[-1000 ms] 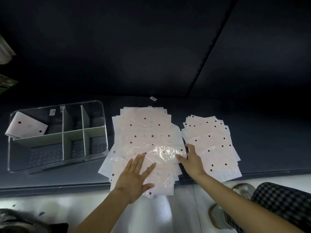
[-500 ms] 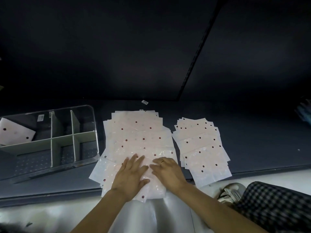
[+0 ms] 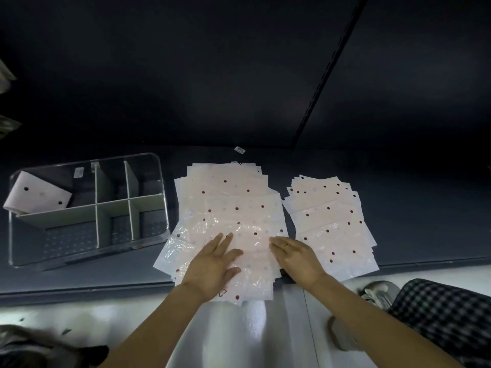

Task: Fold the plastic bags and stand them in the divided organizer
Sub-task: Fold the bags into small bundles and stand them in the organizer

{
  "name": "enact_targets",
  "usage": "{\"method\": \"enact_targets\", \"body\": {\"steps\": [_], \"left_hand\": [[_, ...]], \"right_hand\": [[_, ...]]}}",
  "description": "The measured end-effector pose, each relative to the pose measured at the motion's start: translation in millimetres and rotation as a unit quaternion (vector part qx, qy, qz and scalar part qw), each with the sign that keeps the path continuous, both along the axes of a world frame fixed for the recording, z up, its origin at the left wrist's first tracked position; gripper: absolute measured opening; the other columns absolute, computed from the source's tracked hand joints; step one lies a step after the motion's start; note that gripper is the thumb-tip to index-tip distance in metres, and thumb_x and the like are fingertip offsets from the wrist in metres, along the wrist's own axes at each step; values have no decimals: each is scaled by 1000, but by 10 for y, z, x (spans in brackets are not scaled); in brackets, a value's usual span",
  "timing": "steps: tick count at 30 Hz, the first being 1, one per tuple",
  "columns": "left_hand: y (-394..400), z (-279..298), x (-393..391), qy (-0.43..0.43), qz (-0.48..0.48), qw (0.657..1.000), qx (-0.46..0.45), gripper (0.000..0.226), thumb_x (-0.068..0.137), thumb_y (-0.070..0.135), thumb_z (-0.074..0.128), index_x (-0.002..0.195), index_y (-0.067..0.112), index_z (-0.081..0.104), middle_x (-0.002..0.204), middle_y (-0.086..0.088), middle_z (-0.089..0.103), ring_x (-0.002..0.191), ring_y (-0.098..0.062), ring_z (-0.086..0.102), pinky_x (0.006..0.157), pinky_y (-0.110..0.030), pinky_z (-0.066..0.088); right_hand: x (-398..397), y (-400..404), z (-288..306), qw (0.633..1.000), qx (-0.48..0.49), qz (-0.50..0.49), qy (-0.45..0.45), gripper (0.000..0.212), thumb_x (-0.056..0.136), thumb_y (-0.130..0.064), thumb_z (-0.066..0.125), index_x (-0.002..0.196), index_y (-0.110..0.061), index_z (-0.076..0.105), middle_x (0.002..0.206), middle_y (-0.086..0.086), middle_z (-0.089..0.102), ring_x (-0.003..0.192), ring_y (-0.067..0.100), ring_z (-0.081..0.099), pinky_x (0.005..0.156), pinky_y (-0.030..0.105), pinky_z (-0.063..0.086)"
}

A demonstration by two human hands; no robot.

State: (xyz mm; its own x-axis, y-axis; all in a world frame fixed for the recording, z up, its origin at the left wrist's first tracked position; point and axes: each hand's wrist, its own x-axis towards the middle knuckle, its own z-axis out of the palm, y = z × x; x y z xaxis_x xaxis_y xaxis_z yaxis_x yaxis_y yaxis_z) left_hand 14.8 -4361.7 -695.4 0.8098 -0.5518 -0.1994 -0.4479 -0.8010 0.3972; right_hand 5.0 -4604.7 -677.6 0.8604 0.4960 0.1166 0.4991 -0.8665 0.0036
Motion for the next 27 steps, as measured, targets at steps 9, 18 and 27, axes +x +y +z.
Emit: {"method": "enact_targets", "body": {"steps": [9,18,27], "left_hand": [[117,263,138,-35,97,992,-68,51,88,45,59,135,26,50,140,9,49,130,-13,41,109,-26,22],[563,291,21,206,264,902,-273,7,90,16,63,90,11,68,79,-5,68,75,-16,58,79,-36,47],[408,185,118,181,376,868,-270,30,94,16,55,66,11,48,61,-1,47,65,-21,43,62,-31,32]], "right_hand": [[102,2,239,963,126,-84,223,21,96,-12,41,109,-17,56,101,1,63,92,18,52,75,26,39],[154,-24,301,826,374,-185,379,22,84,-26,70,98,-35,56,106,-14,60,88,-11,55,75,10,43],[314,226,127,759,393,-400,331,39,89,-28,62,61,-8,43,63,-1,44,62,13,41,58,26,30]]}}
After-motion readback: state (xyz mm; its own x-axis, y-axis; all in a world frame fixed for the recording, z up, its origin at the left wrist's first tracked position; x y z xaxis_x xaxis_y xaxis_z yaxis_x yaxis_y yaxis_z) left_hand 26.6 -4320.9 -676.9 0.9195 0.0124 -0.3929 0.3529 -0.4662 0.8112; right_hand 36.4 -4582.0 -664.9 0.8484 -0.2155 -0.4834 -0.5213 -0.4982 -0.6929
